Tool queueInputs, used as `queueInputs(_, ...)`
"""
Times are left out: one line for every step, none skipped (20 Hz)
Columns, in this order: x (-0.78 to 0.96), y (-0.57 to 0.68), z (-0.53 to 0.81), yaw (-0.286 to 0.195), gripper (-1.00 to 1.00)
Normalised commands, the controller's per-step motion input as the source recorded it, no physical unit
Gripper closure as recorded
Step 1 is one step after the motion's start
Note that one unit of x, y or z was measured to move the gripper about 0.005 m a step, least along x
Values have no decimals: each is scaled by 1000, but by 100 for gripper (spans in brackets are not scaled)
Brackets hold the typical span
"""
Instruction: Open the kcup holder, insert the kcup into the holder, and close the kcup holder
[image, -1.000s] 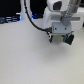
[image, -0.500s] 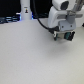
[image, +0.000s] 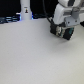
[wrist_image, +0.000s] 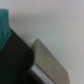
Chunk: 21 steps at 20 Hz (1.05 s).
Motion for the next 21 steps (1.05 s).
queueInputs(-895,502,-2,35,-100)
queueInputs(-895,507,1,34,-100)
queueInputs(-895,517,2,30,-100)
queueInputs(-893,527,3,25,-100)
queueInputs(-880,551,5,20,-100)
queueInputs(-854,552,4,21,-100)
queueInputs(-826,552,3,25,-100)
queueInputs(-713,527,25,23,-100)
queueInputs(-482,494,254,20,-100)
queueInputs(-107,450,640,51,-100)
queueInputs(161,426,938,83,-100)
queueInputs(351,371,1000,61,-100)
queueInputs(330,269,1000,43,-100)
queueInputs(301,210,1000,33,-100)
queueInputs(63,291,646,53,-100)
queueInputs(206,114,977,9,-100)
queueInputs(161,138,910,12,-100)
queueInputs(102,25,93,-22,-100)
queueInputs(102,25,122,-7,-100)
queueInputs(72,0,50,-2,-100)
queueInputs(26,-8,24,0,-100)
